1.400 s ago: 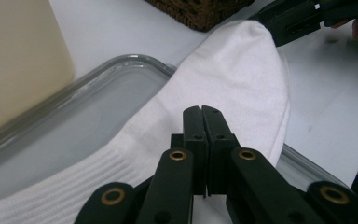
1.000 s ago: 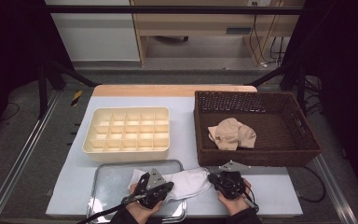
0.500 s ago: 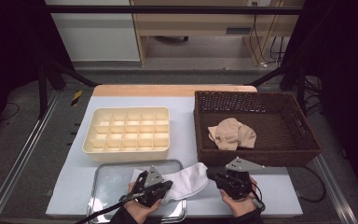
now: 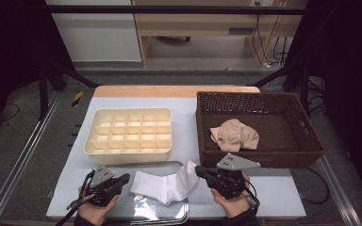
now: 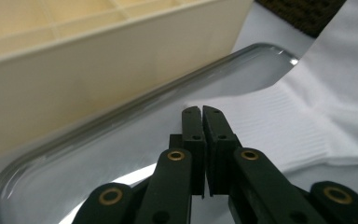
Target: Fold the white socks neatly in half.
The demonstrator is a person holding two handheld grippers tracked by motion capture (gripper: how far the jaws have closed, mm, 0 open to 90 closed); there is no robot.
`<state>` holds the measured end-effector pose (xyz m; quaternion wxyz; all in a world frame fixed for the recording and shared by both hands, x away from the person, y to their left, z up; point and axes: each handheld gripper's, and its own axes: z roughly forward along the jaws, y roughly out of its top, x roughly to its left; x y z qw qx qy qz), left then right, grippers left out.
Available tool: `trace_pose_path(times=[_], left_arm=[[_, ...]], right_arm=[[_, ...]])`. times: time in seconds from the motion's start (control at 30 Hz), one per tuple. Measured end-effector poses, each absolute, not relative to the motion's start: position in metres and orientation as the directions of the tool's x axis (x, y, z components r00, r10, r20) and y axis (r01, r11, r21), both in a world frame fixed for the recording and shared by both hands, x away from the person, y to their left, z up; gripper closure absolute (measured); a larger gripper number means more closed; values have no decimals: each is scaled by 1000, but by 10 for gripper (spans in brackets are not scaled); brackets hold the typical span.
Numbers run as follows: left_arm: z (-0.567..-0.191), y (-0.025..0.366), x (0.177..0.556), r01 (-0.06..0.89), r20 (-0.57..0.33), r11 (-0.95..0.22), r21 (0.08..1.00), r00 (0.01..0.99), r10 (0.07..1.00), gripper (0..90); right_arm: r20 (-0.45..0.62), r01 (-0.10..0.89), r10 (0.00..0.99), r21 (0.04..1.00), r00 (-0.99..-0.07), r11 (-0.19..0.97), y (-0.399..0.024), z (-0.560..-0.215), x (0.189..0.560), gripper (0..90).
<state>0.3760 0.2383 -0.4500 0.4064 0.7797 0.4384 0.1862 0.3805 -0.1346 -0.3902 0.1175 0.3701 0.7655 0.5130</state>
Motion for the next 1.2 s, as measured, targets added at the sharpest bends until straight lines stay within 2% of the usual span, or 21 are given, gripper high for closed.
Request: trace_pose_path(times=[0.23, 0.6, 1.2], left_arm=[[-463, 237, 375, 551, -56, -315, 773, 554, 831, 884], [-470, 230, 371, 548, -44, -349, 760, 580, 814, 891], [-473, 231, 371, 553, -41, -353, 755, 577, 816, 892]], right_arm=[[185, 424, 630, 870, -755, 252, -83, -388, 387, 887], [163, 424, 570, 831, -806, 362, -6, -416, 397, 887], [168, 471, 565, 761, -807, 446, 49, -461, 412, 883]])
